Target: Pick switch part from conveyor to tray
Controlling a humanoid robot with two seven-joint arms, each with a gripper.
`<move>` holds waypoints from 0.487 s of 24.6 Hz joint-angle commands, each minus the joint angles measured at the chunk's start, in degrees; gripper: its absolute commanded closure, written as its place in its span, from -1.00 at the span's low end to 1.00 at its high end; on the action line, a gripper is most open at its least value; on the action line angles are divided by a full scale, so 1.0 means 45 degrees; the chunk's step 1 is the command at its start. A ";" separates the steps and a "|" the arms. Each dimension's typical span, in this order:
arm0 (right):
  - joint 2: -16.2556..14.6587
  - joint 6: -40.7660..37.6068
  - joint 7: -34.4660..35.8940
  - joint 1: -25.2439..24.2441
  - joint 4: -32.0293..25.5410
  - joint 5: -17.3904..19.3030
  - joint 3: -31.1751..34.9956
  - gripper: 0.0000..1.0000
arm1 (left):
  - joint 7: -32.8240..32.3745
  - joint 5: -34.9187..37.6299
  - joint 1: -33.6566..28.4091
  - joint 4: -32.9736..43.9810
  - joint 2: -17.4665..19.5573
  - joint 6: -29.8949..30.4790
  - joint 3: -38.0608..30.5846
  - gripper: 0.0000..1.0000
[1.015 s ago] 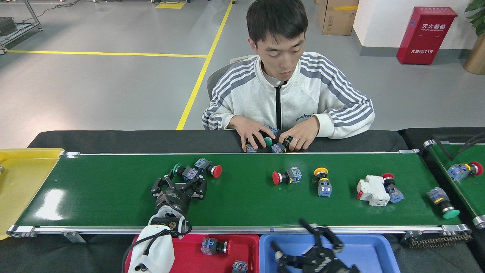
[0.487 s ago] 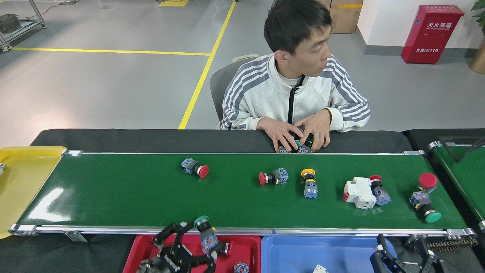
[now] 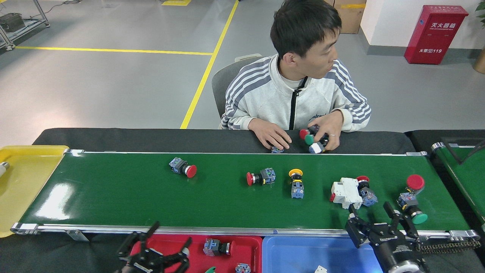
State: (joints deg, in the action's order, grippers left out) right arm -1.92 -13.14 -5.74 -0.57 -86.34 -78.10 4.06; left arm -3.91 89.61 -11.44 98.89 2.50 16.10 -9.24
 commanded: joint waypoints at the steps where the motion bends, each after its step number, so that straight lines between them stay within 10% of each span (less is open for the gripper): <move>1: -0.0043 0.0069 -0.0307 0.0303 0.0104 -0.0007 -0.0395 -1.00 | 0.0106 -0.0206 0.0139 -0.0002 0.0148 -0.0277 -0.0330 -1.00; 12: 0.0289 0.1045 -0.0346 0.2569 0.2585 -0.0066 -0.1821 -0.76 | -0.0343 -0.0089 0.3460 -0.2776 0.0109 -0.0237 -0.0252 -1.00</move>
State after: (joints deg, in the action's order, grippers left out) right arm -0.82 -9.74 -7.30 9.43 -75.07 -78.36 -3.71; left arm -4.82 89.10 2.61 87.44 2.72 15.58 -10.25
